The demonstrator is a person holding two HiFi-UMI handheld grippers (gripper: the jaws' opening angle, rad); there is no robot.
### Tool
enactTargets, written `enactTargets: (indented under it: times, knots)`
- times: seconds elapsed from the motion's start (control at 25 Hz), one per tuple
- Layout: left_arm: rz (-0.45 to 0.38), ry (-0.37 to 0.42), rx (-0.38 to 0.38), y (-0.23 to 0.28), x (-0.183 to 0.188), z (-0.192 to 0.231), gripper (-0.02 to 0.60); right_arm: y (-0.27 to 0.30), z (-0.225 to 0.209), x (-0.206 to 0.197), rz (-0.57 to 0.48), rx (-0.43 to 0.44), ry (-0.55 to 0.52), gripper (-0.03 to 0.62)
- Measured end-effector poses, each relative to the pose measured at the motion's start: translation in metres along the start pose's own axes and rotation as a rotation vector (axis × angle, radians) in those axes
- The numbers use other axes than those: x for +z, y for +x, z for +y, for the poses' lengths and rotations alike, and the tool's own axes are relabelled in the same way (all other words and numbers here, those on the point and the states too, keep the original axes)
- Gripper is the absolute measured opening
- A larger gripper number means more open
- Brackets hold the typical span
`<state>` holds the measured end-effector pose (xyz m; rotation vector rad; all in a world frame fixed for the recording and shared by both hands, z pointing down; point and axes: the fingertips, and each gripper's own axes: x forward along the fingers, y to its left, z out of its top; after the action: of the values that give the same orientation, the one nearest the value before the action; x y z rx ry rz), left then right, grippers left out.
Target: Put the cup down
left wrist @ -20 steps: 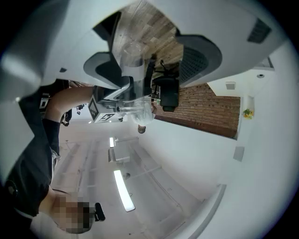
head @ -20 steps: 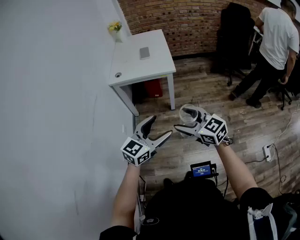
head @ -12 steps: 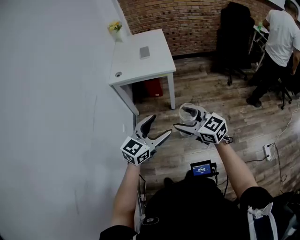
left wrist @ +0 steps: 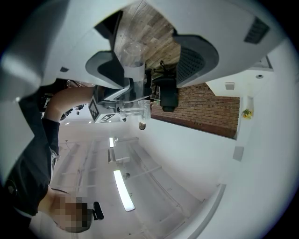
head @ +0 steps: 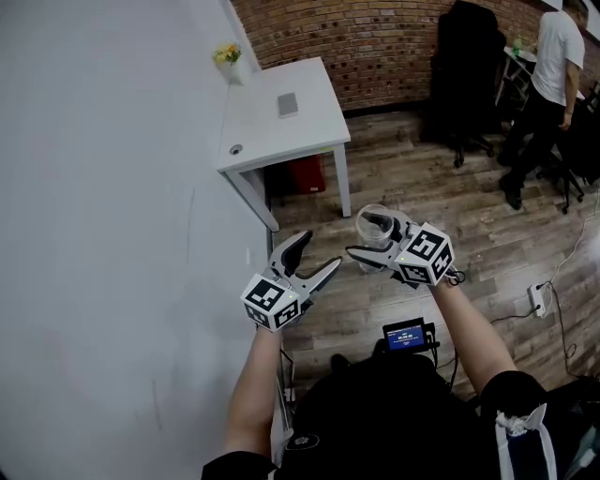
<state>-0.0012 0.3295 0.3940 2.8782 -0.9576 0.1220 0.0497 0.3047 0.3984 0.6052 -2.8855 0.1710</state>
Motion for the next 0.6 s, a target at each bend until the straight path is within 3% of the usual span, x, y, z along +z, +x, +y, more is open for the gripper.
enactTargets:
  times: [0.6]
  knots:
    - [0.03,-0.026,0.009,0.039,-0.019,-0.011,0.341,-0.029,-0.025,-0.021,0.0,-0.001,0.03,0.356]
